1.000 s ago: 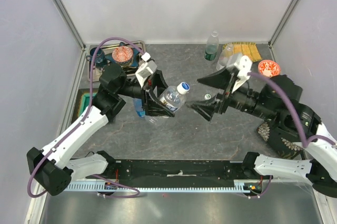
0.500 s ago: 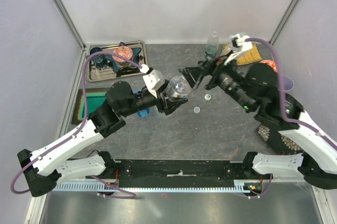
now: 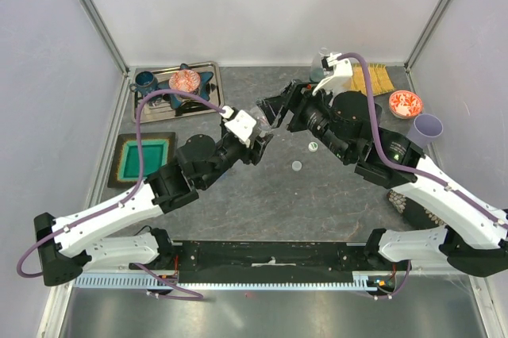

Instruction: Unscrew the bottle caps

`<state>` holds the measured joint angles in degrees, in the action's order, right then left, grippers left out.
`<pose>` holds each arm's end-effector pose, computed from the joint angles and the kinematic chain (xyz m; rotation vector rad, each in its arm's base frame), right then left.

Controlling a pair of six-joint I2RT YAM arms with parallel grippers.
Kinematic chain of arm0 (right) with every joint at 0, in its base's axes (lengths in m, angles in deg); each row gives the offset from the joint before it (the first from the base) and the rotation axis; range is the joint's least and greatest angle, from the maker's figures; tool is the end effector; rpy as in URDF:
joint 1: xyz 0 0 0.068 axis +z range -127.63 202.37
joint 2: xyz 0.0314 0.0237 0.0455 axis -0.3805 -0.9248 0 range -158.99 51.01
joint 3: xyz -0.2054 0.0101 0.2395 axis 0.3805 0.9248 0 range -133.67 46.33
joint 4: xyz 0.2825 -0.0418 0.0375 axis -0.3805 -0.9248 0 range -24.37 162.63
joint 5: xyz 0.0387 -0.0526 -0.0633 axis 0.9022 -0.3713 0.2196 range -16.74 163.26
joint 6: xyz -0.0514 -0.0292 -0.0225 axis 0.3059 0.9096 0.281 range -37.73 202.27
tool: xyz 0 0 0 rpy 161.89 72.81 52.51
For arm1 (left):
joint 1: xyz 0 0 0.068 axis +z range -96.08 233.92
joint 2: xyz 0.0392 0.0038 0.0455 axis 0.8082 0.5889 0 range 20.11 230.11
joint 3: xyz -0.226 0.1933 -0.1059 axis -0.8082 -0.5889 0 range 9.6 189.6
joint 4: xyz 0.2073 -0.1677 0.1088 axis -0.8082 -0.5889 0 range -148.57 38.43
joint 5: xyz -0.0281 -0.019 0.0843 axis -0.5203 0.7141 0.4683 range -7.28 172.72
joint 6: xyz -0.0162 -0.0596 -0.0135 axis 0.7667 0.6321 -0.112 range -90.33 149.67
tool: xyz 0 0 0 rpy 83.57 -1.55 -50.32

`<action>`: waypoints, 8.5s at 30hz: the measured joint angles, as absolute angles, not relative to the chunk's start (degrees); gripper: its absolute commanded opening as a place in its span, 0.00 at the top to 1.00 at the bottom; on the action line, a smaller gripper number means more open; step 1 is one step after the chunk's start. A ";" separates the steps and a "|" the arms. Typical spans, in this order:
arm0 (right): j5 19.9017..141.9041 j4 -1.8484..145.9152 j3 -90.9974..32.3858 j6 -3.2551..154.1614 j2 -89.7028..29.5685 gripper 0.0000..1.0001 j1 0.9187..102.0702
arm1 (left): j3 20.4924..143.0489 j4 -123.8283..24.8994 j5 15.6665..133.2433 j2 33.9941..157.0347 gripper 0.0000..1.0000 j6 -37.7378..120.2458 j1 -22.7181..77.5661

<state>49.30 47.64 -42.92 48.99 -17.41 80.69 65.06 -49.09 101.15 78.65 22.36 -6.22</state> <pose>0.1528 0.2099 0.5447 -0.0406 1.7110 0.8710 0.1404 -0.2137 0.4204 0.6664 1.4549 -0.4659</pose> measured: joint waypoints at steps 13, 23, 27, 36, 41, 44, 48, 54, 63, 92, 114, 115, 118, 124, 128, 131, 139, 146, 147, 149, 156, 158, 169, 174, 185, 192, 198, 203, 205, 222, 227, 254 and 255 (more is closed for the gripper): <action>46.35 47.64 -42.60 48.79 -19.35 0.28 80.69 | 63.58 -48.30 103.64 76.77 0.51 21.42 -6.57; 45.34 47.70 -42.49 49.06 -19.35 0.49 80.69 | 63.51 -48.02 103.62 76.58 0.51 21.40 -6.63; 45.38 47.74 -42.18 48.99 -19.35 0.49 80.69 | 63.45 -48.04 103.60 76.58 0.51 21.40 -6.70; 45.58 48.23 -41.22 48.99 -19.38 0.52 80.69 | 63.03 -48.08 103.62 76.58 0.51 21.40 -6.76; 46.15 48.68 -40.61 48.82 -19.38 0.68 80.69 | 62.81 -48.15 103.60 76.60 0.51 21.40 -6.96; 46.45 48.92 -40.32 48.51 -19.38 1.00 80.63 | 62.66 -48.10 103.64 76.60 0.51 21.40 -6.96; 47.33 49.62 -39.65 48.60 -19.14 1.00 80.61 | 62.66 -48.23 103.56 76.58 0.52 21.40 -6.96; 53.27 50.80 -37.70 52.05 -16.49 1.00 79.73 | 62.27 -48.91 99.71 75.00 0.53 21.45 -6.83; 70.74 49.23 -39.36 63.18 -9.69 1.00 78.68 | 68.30 -53.33 64.28 73.28 0.53 28.11 3.31; 104.33 42.89 -37.42 89.10 -3.16 1.00 78.33 | 69.19 -16.35 -3.28 90.08 0.52 71.02 13.46; 65.27 39.92 -47.08 70.52 -4.23 0.07 79.05 | 70.02 -46.88 29.75 84.33 0.54 44.37 12.67; 62.13 40.36 -46.51 68.33 -4.73 0.07 79.05 | 69.35 -47.30 34.58 82.98 0.54 42.76 11.51; 56.22 41.34 -44.00 62.91 -6.09 0.07 79.03 | 66.53 -46.90 48.74 78.91 0.54 37.88 6.37; 51.46 44.03 -38.05 53.80 -9.28 0.08 79.05 | 60.80 -45.59 75.32 75.37 0.53 29.62 -2.24; 51.33 46.37 -37.50 50.63 -11.09 0.11 79.05 | 59.91 -45.46 87.16 76.29 0.53 26.08 -4.55; 51.33 47.99 -37.50 49.21 -12.27 0.13 79.05 | 59.73 -45.22 92.93 76.66 0.53 23.98 -6.13; 51.31 49.19 -37.48 48.03 -15.14 0.22 79.05 | 58.90 -43.86 98.77 76.68 0.53 21.51 -7.13; 50.87 49.47 -37.35 48.01 -15.90 0.32 79.05 | 58.90 -43.69 99.36 76.44 0.53 20.96 -7.33; 50.76 49.47 -37.33 48.01 -15.92 0.33 79.05 | 58.90 -43.71 99.36 76.36 0.53 20.94 -7.33; 50.63 49.58 -37.11 48.03 -15.97 0.38 79.05 | 58.90 -43.69 99.40 76.09 0.53 20.92 -7.35; 50.59 49.91 -36.04 48.03 -16.16 0.49 79.05 | 58.53 -43.38 99.40 75.68 0.53 20.88 -7.35; 50.48 49.93 -35.62 48.05 -16.16 0.55 79.05 | 58.31 -43.25 99.43 75.66 0.53 20.86 -7.35; 51.02 51.66 -33.72 49.34 -15.18 1.00 79.14 | 57.94 -43.32 98.88 75.55 0.53 20.79 -7.40; 55.79 51.59 -33.50 53.65 -12.99 1.00 79.14 | 57.96 -44.02 93.61 73.82 0.53 20.92 -7.18; 80.68 51.26 -35.25 70.78 -4.27 1.00 78.55 | 67.82 -45.04 39.23 77.82 0.53 38.65 7.49; 95.20 49.76 -35.25 76.49 -2.20 1.00 78.49 | 67.82 -24.45 13.29 86.08 0.52 59.45 9.24; 104.72 48.95 -34.62 80.27 -1.91 1.00 78.29 | 67.80 -6.12 1.86 91.94 0.51 74.97 9.22; 108.42 48.60 -33.68 81.69 -1.91 1.00 78.22 | 67.75 1.45 -2.95 94.35 0.53 81.84 9.19; 108.64 48.51 -33.68 81.91 -1.87 1.00 78.22 | 67.71 2.10 -3.37 94.48 0.53 82.62 9.24; 114.23 46.26 -39.25 78.96 -2.00 1.00 79.03 | 67.66 -2.44 -1.40 95.48 0.53 82.51 11.34; 92.62 48.84 -39.10 75.50 1.17 1.00 79.21 | 66.72 -8.98 1.70 95.20 0.53 78.45 12.65; 54.39 58.52 5.73 50.72 -22.92 1.00 55.03 | 52.06 -52.82 51.27 51.05 0.50 44.96 13.35; 54.83 59.50 6.08 50.48 -24.27 1.00 54.40 | 51.71 -52.82 51.54 50.98 0.50 44.96 13.35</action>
<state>54.83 59.50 6.08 50.48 -24.27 54.40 51.71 -52.82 51.54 50.98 44.96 13.35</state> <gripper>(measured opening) 0.370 0.679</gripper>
